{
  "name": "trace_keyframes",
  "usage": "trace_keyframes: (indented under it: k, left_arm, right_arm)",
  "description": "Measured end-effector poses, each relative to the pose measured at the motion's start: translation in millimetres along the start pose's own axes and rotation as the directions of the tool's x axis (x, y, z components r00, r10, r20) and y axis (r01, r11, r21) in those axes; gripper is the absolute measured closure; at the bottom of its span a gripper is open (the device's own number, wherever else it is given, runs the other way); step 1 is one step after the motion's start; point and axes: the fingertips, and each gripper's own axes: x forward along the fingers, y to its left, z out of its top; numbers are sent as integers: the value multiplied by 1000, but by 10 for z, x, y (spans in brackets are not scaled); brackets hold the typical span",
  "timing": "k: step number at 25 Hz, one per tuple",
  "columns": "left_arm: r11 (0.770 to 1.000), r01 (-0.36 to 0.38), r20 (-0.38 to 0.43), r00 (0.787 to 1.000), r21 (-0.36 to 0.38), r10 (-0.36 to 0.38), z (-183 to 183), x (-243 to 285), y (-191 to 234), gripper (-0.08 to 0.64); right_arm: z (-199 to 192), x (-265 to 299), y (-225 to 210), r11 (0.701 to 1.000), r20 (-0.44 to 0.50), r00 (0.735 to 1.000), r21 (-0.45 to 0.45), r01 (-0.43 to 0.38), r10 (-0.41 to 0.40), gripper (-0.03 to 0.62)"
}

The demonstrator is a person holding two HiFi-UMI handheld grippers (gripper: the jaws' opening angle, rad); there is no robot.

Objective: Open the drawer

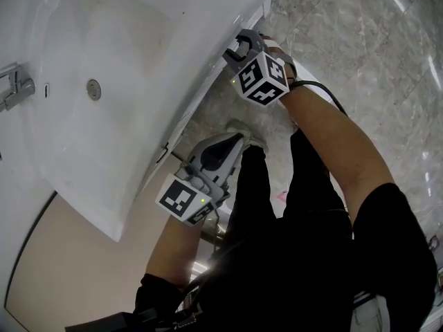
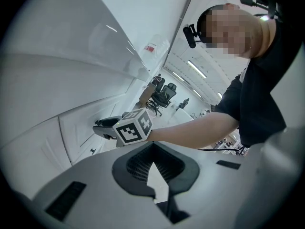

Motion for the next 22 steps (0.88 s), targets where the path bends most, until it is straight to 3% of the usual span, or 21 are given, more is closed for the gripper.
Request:
trace_keyframes:
  k: [5, 22]
  left_arm:
    - [1000, 17, -6, 1000, -12, -17, -72, -16, -16, 566]
    - [1000, 5, 23, 1000, -8, -5, -32, -121, -76, 566]
  right_arm:
    - [-7, 10, 4, 999, -28, 999, -36, 18, -19, 454]
    - [-237, -287, 69, 999, -57, 998, -15, 34, -35, 456]
